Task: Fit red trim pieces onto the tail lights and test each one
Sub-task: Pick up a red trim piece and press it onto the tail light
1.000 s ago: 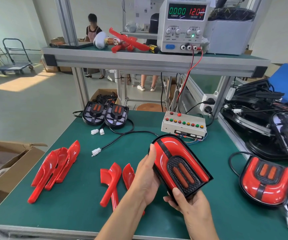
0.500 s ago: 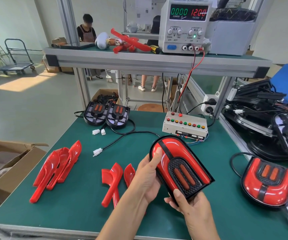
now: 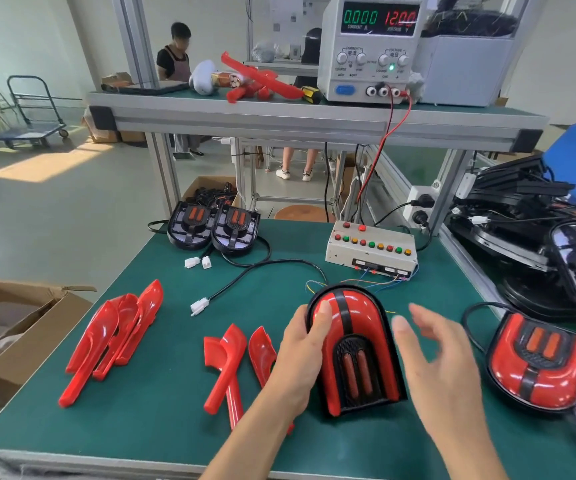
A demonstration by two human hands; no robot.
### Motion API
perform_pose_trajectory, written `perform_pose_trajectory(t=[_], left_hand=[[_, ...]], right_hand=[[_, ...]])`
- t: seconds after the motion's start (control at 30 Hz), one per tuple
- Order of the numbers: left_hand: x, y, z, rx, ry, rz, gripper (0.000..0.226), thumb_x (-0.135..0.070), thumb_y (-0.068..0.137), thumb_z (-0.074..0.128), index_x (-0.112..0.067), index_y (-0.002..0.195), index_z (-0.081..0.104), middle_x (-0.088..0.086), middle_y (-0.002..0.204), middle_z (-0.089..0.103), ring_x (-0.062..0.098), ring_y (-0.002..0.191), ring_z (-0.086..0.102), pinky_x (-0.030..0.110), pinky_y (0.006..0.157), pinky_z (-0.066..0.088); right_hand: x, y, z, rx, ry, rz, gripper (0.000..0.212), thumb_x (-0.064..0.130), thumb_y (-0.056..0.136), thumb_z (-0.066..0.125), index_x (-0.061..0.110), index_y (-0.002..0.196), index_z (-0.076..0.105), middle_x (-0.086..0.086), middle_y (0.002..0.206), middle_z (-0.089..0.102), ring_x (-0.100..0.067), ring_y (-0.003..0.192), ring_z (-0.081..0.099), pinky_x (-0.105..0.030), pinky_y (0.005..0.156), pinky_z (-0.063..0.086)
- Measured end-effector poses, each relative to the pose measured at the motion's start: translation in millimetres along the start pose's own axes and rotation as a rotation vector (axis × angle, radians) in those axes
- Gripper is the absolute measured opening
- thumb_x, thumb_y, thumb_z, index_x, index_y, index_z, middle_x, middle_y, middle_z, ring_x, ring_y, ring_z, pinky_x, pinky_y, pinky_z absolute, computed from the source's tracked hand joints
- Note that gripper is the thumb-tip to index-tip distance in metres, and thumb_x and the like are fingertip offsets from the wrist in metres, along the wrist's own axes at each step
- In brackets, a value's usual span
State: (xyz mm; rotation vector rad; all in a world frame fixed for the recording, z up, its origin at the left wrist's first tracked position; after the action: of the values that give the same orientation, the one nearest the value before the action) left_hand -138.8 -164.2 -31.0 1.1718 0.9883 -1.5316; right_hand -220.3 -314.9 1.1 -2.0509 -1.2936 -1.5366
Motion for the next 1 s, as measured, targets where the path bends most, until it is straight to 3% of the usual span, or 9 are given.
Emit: perform_pose_trajectory(t=[0.1, 0.13, 0.23, 0.33, 0.43, 0.6, 0.8, 0.9, 1.0], left_hand=[[-0.9, -4.0, 8.1, 0.027, 0.025, 0.028, 0.015, -0.052, 0.095, 0.059, -0.04, 0.094, 0.067, -0.034, 0.096, 0.071, -0.016, 0.094, 0.064, 0.008, 0.083, 0.048], [-1.2, -4.3, 9.4, 0.035, 0.045, 0.041, 0.013, -0.049, 0.097, 0.059, -0.039, 0.095, 0.066, -0.032, 0.097, 0.072, -0.015, 0.095, 0.065, 0.009, 0.083, 0.049], [-1.0, -4.4, 10.8, 0.051, 0.08, 0.086, 0.02, -0.051, 0.096, 0.056, -0.038, 0.105, 0.069, -0.009, 0.113, 0.074, 0.009, 0.111, 0.067, 0.035, 0.101, 0.05], [-2.5, -5.1, 10.4, 0.071, 0.091, 0.121, 0.027, -0.057, 0.091, 0.056, -0.039, 0.108, 0.067, -0.006, 0.115, 0.073, 0.013, 0.114, 0.066, 0.044, 0.106, 0.048], [0.0, -5.6, 12.3, 0.081, 0.122, 0.144, 0.036, -0.06, 0.088, 0.055, -0.035, 0.111, 0.065, -0.006, 0.117, 0.072, 0.014, 0.115, 0.065, 0.046, 0.106, 0.046], [-1.0, -5.6, 15.7, 0.058, 0.163, 0.184, 0.04, -0.059, 0.088, 0.054, -0.029, 0.113, 0.064, -0.007, 0.113, 0.072, 0.011, 0.11, 0.066, 0.038, 0.101, 0.049], [-2.6, -9.5, 9.7, 0.071, 0.245, 0.183, 0.035, -0.052, 0.101, 0.049, -0.028, 0.123, 0.061, -0.015, 0.117, 0.071, -0.002, 0.112, 0.063, 0.015, 0.093, 0.046], [4.2, -17.9, -2.5, 0.148, 0.228, 0.132, 0.039, -0.05, 0.098, 0.057, -0.023, 0.127, 0.057, -0.012, 0.12, 0.07, 0.002, 0.115, 0.063, 0.018, 0.097, 0.047], [14.7, -29.8, -13.1, 0.23, 0.362, 0.146, 0.029, -0.041, 0.094, 0.064, -0.026, 0.118, 0.061, -0.01, 0.112, 0.073, 0.008, 0.108, 0.067, 0.028, 0.096, 0.051]], right_hand=[[22.0, 28.4, 11.1, 0.251, -0.044, -0.052, 0.035, 0.055, 0.088, 0.067, 0.039, 0.119, 0.067, 0.025, 0.116, 0.063, 0.01, 0.112, 0.056, -0.018, 0.098, 0.041], [27.4, 36.7, 16.3, 0.328, -0.052, -0.048, 0.03, 0.049, 0.089, 0.07, 0.037, 0.116, 0.068, 0.024, 0.114, 0.066, 0.01, 0.11, 0.058, -0.018, 0.096, 0.042], [32.9, 54.8, 25.5, 0.487, 0.009, 0.009, 0.014, 0.035, 0.087, 0.075, 0.034, 0.102, 0.073, 0.023, 0.097, 0.074, 0.007, 0.094, 0.066, -0.016, 0.082, 0.048], [30.8, 63.8, 23.5, 0.577, 0.101, 0.053, 0.011, 0.029, 0.085, 0.079, 0.027, 0.095, 0.076, 0.013, 0.092, 0.078, -0.005, 0.088, 0.072, -0.014, 0.074, 0.051], [26.6, 66.9, 21.2, 0.609, 0.167, 0.106, 0.013, 0.022, 0.085, 0.079, 0.021, 0.098, 0.076, 0.003, 0.095, 0.079, -0.017, 0.093, 0.074, -0.029, 0.086, 0.056], [23.4, 64.0, 21.4, 0.576, 0.24, 0.083, 0.017, 0.015, 0.083, 0.08, 0.03, 0.09, 0.077, 0.006, 0.09, 0.079, -0.004, 0.082, 0.072, -0.009, 0.068, 0.049], [18.0, 57.2, 23.8, 0.523, 0.199, -0.04, 0.019, 0.028, 0.088, 0.079, 0.046, 0.092, 0.073, 0.017, 0.092, 0.077, 0.003, 0.084, 0.071, -0.005, 0.069, 0.047], [10.9, 57.5, 19.4, 0.523, 0.214, -0.015, 0.014, 0.032, 0.09, 0.078, 0.042, 0.098, 0.073, 0.016, 0.099, 0.077, -0.001, 0.093, 0.071, -0.017, 0.081, 0.052], [4.0, 58.0, 13.6, 0.544, 0.215, 0.006, 0.036, 0.036, 0.084, 0.083, 0.037, 0.117, 0.068, 0.017, 0.112, 0.075, -0.002, 0.103, 0.07, -0.028, 0.095, 0.052]])
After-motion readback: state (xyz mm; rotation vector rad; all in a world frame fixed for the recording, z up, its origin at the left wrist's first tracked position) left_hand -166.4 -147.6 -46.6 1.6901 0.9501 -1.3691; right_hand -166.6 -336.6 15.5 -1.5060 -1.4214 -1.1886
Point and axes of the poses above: each hand's wrist, its own y-axis towards the middle knuckle, its own z-axis out of the palm, x = y × z, the point moved 1 cm from there along y, towards the middle knuckle
